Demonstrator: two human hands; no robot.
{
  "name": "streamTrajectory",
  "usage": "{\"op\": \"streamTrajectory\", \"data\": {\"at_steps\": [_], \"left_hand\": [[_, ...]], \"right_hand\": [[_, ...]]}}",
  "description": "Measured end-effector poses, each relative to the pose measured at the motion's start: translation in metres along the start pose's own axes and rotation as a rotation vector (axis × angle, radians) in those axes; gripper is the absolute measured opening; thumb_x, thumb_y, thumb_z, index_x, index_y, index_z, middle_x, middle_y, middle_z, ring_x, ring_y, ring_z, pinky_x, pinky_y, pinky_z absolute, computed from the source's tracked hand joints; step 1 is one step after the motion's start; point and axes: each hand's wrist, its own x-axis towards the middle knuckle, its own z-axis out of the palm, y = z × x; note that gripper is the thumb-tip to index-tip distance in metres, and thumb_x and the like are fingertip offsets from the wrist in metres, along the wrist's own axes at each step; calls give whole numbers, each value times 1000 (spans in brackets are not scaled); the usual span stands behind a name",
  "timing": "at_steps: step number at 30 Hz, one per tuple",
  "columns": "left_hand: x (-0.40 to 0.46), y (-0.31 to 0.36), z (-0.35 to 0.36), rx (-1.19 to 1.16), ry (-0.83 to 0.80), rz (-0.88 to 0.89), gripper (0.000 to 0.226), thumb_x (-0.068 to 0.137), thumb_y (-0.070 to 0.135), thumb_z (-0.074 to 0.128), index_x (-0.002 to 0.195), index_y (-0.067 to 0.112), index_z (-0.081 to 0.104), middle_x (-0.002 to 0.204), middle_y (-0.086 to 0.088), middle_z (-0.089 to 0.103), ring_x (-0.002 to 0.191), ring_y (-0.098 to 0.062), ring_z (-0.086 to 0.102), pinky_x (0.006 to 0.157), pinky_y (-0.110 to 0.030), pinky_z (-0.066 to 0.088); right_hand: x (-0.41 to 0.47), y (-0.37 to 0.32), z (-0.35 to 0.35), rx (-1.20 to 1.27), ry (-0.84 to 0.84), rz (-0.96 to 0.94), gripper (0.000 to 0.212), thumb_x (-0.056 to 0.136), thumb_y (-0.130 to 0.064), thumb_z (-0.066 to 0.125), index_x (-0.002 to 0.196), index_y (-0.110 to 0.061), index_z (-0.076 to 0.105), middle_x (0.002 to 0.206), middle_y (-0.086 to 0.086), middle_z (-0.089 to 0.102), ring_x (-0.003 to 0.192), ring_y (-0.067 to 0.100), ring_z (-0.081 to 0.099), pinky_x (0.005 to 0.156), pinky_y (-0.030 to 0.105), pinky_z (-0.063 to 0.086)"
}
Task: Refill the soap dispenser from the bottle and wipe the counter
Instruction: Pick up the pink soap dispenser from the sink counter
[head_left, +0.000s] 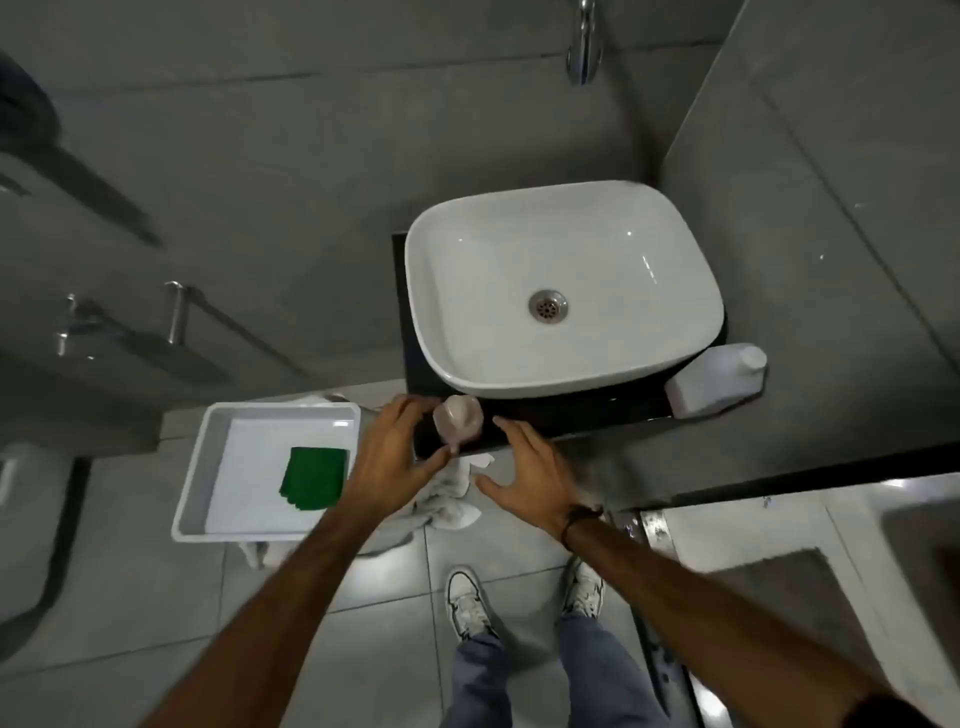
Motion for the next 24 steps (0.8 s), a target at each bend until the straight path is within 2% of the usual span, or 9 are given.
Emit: {"op": "streamTrajectory", "data": {"at_steps": [3, 5, 7, 9, 12, 15, 19, 21, 24], "left_hand": [[17, 1, 11, -131, 91, -56, 52, 82, 26, 78, 130, 18, 61, 112, 2, 63, 96, -11, 59, 82, -30, 53], [27, 3, 16, -153, 106, -63, 41, 80, 16, 80, 119, 18, 69, 100, 3, 64, 84, -7, 57, 76, -27, 53], [32, 4, 16, -179, 108, -54, 28, 80, 19, 82, 106, 19, 73, 93, 3, 64, 80, -5, 57, 71, -17, 48], [34, 4, 18, -132, 116, -52, 20, 79, 26, 82, 93, 18, 71, 86, 2, 63, 76, -10, 56, 68, -19, 44], [33, 7, 27, -4, 159, -93, 35, 82, 43, 79, 80, 18, 55, 78, 2, 55, 73, -15, 49, 64, -26, 36], [33, 9, 35, 19, 205, -143, 44, 82, 57, 74, 85, 19, 51, 83, 3, 53, 76, -16, 50, 63, -30, 41], [30, 12, 36, -88, 191, -43, 32, 84, 39, 79, 103, 18, 64, 101, 3, 58, 87, -14, 59, 70, -37, 55], [30, 14, 35, -68, 223, -79, 31, 81, 40, 81, 90, 18, 62, 93, 3, 56, 77, -14, 57, 62, -40, 54], [31, 19, 32, 4, 255, -160, 49, 74, 55, 82, 81, 18, 50, 85, 3, 51, 73, -16, 51, 58, -35, 48]], "right_hand": [[18, -12, 28, 159, 43, 157, 92, 68, -51, 85, 145, -21, 45, 141, 0, 57, 126, 18, 55, 101, 36, 51], [28, -24, 41, 228, 112, 222, 93, 65, -53, 85, 144, -21, 48, 139, 1, 59, 126, 17, 56, 101, 35, 52], [33, -29, 50, 306, 219, 274, 85, 64, -47, 87, 138, -22, 55, 132, 1, 63, 122, 18, 59, 99, 33, 52], [35, -32, 54, 322, 269, 299, 77, 65, -38, 90, 133, -20, 60, 128, 2, 64, 119, 19, 60, 96, 26, 50], [34, -31, 63, 306, 304, 331, 71, 62, -25, 91, 126, -13, 63, 124, 5, 65, 115, 22, 63, 93, 24, 49], [34, -27, 67, 282, 308, 334, 69, 62, -19, 91, 124, -12, 63, 124, 4, 64, 114, 21, 63, 95, 31, 53], [36, -23, 65, 260, 259, 341, 69, 63, -25, 91, 125, -15, 60, 127, 2, 62, 116, 19, 62, 96, 37, 55], [36, -21, 66, 259, 245, 359, 70, 62, -30, 92, 123, -16, 59, 127, 0, 62, 115, 18, 62, 95, 37, 56], [37, -18, 70, 273, 234, 377, 70, 62, -31, 92, 122, -19, 58, 126, -3, 60, 115, 16, 62, 94, 37, 57]]}}
